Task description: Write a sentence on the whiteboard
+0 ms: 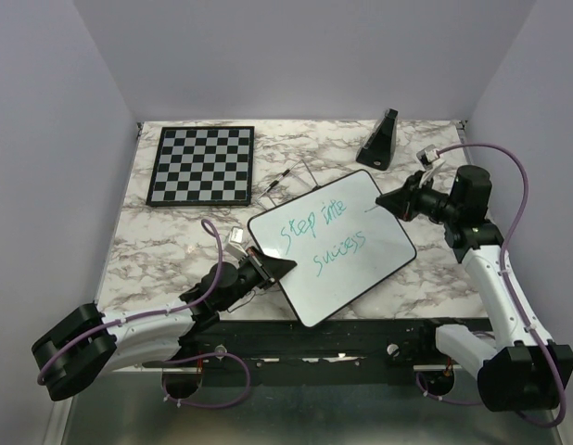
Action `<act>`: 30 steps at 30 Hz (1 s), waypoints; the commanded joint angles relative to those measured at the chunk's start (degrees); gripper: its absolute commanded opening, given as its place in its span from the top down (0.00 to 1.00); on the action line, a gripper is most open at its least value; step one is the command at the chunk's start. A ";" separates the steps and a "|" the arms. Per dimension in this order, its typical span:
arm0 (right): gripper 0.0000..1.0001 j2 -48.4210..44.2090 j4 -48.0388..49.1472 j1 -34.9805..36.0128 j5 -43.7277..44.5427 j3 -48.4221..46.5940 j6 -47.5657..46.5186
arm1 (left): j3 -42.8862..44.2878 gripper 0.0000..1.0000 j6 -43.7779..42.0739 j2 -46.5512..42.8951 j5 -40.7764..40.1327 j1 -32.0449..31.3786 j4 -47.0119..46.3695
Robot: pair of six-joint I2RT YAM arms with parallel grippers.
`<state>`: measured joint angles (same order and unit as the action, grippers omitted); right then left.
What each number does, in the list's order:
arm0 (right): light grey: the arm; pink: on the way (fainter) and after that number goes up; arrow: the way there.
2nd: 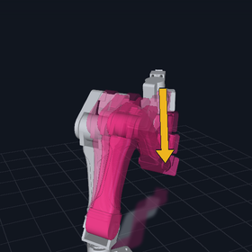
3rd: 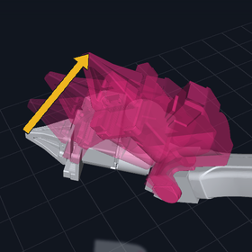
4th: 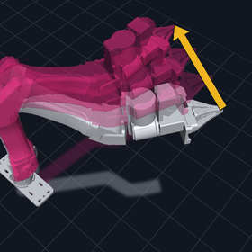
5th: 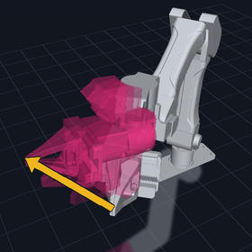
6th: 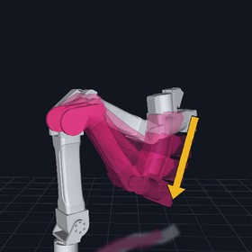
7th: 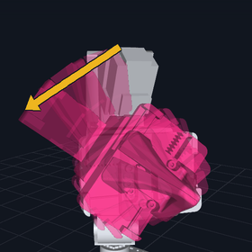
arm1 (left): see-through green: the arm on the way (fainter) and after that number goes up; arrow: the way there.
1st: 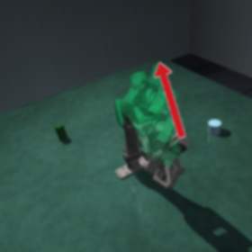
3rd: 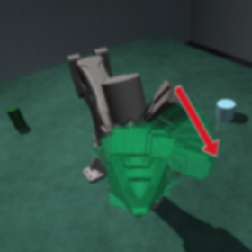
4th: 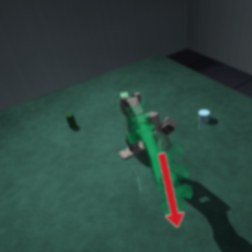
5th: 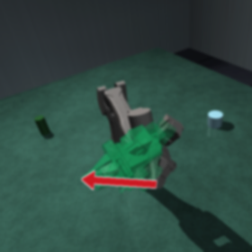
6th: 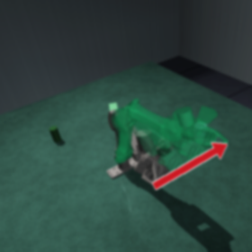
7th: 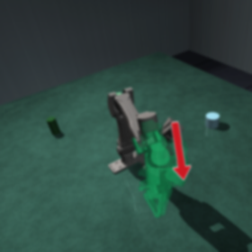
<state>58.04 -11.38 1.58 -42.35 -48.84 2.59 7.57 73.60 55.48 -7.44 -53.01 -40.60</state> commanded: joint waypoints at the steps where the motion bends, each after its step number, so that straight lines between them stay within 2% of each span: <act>1: 0.99 0.14 1.89 -2.80 -10.98 2.34 -0.74 | 0.16 1.00 -6.10 -1.43 -1.00 0.02 -4.93; 5: 0.99 -0.56 1.80 -4.40 -17.76 2.61 -2.06 | 0.95 1.00 -8.65 -1.52 0.14 0.02 -3.70; 9: 1.00 -1.26 1.80 -4.75 -19.79 2.96 -5.04 | 2.35 1.00 -10.50 -1.69 0.76 0.02 -1.85; 21: 0.99 -2.23 1.18 -5.19 -20.93 2.96 -6.10 | 5.08 1.00 -17.26 -3.63 3.31 0.10 0.34; 30: 0.99 -2.49 -0.75 -5.36 -21.90 2.96 -9.44 | 5.79 1.00 -18.49 -4.68 4.28 0.37 0.17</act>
<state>56.45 -10.68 -3.44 -62.35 -46.41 -4.21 10.94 59.51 52.16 -4.14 -52.95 -37.50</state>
